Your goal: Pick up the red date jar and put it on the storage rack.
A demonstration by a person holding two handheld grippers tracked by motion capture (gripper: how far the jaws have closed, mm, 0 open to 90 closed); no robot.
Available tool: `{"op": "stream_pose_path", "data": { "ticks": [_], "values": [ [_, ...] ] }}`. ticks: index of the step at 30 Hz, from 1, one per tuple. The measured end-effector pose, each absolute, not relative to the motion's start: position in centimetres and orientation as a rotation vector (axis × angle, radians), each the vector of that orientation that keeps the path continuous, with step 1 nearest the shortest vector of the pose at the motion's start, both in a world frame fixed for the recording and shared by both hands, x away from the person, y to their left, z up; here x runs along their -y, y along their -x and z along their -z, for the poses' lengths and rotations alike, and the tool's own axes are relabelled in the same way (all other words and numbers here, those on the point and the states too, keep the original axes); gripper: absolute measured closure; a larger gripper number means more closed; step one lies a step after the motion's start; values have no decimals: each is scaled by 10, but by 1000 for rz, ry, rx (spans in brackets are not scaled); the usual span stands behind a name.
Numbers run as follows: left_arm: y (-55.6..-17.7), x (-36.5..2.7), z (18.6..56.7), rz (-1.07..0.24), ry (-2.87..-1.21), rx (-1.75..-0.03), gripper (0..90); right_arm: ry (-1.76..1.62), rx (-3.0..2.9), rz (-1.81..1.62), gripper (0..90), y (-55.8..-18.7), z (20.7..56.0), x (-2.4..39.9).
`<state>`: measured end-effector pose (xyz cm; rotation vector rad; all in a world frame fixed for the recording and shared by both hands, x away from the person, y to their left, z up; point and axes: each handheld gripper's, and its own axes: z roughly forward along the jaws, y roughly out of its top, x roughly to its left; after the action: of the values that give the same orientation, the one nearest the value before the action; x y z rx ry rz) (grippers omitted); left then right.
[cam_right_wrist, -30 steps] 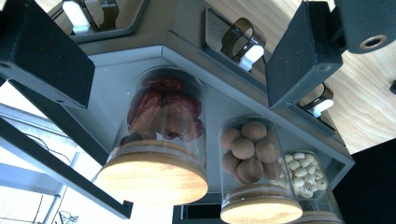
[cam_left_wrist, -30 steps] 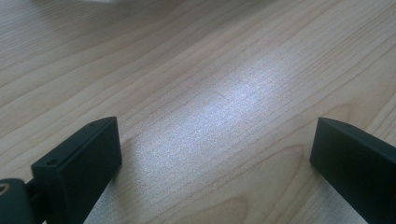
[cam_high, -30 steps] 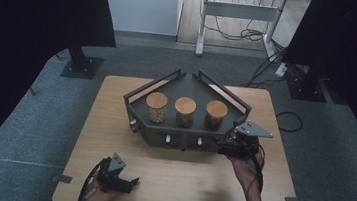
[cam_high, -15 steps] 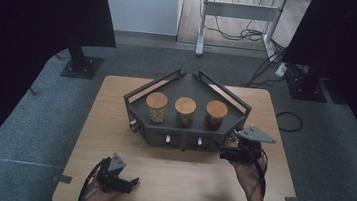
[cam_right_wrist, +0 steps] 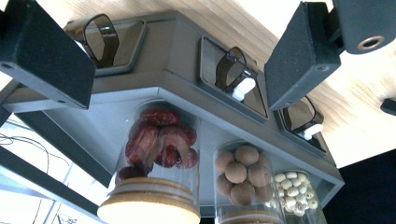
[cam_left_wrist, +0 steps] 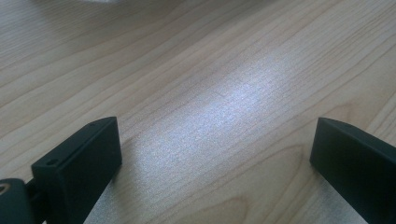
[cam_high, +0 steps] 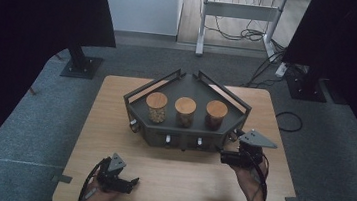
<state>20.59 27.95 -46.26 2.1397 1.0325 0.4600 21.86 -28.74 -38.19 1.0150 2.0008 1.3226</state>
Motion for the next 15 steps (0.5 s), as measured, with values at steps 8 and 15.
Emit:
{"op": "stream_pose_path", "data": {
  "ticks": [8,15],
  "values": [
    [-206,-279,463,-459,-2138,-1034,19,-1023,-2004,-1319,85,-214,386,291],
    [-206,-279,463,-459,-2139,-1033,19,-1021,-2012,-1316,86,-211,390,293]
  ]
}}
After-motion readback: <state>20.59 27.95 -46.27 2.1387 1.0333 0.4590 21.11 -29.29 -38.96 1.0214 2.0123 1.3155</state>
